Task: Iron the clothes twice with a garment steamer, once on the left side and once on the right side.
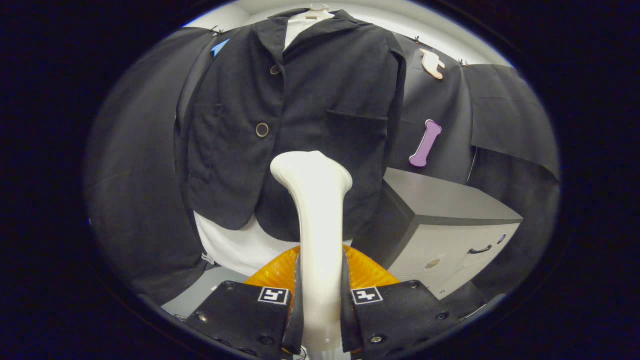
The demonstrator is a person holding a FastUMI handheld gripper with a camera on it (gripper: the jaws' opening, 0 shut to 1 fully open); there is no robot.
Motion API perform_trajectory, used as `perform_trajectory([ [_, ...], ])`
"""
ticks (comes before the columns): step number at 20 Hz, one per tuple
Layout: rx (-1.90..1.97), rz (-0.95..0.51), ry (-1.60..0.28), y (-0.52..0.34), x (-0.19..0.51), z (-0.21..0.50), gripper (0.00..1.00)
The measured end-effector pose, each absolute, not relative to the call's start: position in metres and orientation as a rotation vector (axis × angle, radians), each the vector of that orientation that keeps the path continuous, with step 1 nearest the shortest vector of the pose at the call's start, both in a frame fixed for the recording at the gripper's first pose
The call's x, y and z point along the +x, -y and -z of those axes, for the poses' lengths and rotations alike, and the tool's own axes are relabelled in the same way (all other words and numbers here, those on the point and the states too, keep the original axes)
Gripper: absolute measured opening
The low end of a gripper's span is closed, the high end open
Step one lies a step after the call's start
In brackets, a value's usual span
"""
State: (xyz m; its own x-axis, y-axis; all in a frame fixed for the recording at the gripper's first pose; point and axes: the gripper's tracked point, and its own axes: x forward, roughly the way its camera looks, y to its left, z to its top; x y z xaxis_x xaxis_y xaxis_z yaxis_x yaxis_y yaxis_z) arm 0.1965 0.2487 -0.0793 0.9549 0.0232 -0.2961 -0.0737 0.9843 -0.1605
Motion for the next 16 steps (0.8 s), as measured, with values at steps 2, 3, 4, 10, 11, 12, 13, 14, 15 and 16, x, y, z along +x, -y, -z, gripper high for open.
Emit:
perform_trajectory([
  [2,-0.167,-0.046,-0.338,-0.246,0.193,0.095,0.33],
  [3,-0.165,-0.043,-0.357,-0.242,0.193,0.102,0.33],
  [4,-0.168,-0.039,-0.371,-0.240,0.192,0.108,0.33],
  [10,-0.139,-0.021,-0.462,-0.233,0.175,0.137,0.32],
  [11,-0.128,-0.015,-0.448,-0.233,0.170,0.128,0.32],
  [12,-0.119,-0.011,-0.427,-0.233,0.166,0.115,0.33],
  [13,-0.107,-0.012,-0.400,-0.236,0.160,0.100,0.33],
  [14,-0.098,-0.013,-0.372,-0.241,0.154,0.086,0.33],
  [15,-0.085,-0.017,-0.332,-0.249,0.144,0.066,0.32],
  [16,-0.074,-0.025,-0.291,-0.256,0.135,0.044,0.33],
])
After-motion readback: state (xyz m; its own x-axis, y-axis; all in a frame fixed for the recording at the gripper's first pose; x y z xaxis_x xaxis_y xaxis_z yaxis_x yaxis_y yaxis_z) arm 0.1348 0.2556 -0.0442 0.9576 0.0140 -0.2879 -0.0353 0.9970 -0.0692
